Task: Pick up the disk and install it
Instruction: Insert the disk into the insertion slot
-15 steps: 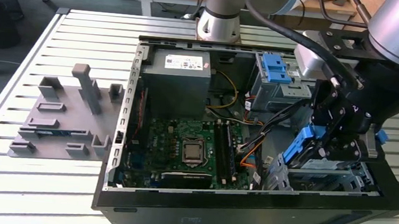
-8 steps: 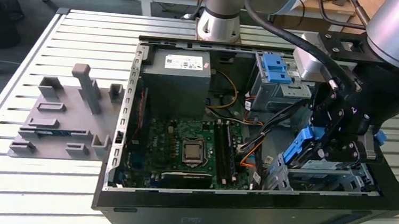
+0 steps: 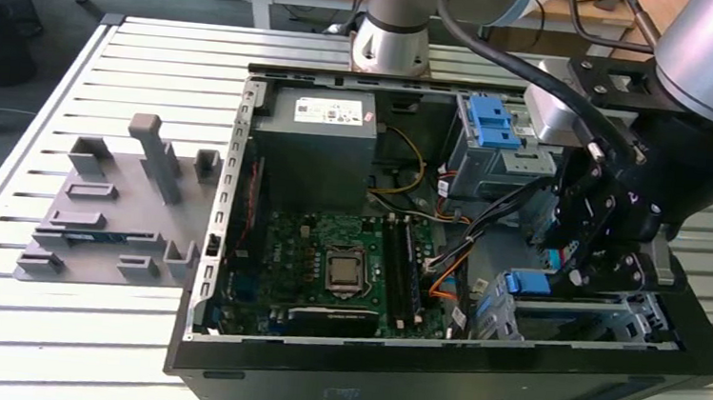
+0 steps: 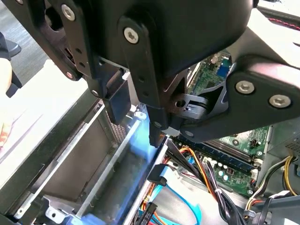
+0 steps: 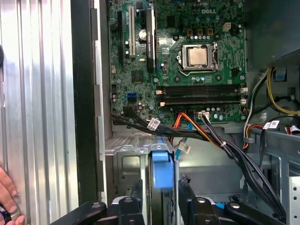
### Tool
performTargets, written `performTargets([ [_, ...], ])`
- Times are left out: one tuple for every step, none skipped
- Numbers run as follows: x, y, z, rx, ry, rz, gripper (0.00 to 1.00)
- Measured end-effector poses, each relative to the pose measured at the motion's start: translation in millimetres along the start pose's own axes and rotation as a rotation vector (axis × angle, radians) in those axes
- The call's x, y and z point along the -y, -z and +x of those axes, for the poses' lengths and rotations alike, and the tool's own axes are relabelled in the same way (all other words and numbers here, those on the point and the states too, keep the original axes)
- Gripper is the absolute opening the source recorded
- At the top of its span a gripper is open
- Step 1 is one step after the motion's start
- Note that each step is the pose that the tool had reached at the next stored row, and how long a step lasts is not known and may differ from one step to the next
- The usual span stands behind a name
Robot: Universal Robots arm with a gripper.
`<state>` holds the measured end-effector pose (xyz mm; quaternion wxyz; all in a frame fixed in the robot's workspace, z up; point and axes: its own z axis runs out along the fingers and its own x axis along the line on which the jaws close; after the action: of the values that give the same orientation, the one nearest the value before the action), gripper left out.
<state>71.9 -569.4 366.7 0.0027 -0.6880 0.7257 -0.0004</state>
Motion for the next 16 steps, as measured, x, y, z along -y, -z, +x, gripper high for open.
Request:
performTargets([
  [0.0,-0.2,0.0,-0.0001,0.000,0.0000,0.44],
  [0.0,-0.6,0.0,0.0001,0.000,0.0000,0.44],
  [0.0,-1.3,0.0,0.0000,0.000,0.0000,0.44],
  [0.0,-2.1,0.0,0.0001,0.000,0.0000,0.44],
  [0.0,-2.9,0.0,-0.0001,0.000,0.0000,0.42],
  [0.0,-3.8,0.0,-0.0001,0.000,0.0000,0.42],
  [0.0,-4.8,0.0,-0.0001,0.000,0.0000,0.36],
  [0.0,-5.7,0.0,-0.0001,0.000,0.0000,0.29],
  [0.0,-6.5,0.0,-0.0002,0.000,0.0000,0.24],
  [0.0,-7.2,0.0,-0.0002,0.000,0.0000,0.24],
  [0.0,-7.9,0.0,-0.0002,0.000,0.0000,0.18],
  [0.0,-8.6,0.0,-0.0001,0.000,0.0000,0.18],
  [0.0,-9.1,0.0,-0.0002,0.000,0.0000,0.12],
  [0.0,-9.5,0.0,-0.0002,0.000,0.0000,0.11],
  [0.0,-9.9,0.0,-0.0001,0.000,0.0000,0.11],
  [-0.1,-9.9,0.1,-0.0003,0.000,0.0000,0.11],
])
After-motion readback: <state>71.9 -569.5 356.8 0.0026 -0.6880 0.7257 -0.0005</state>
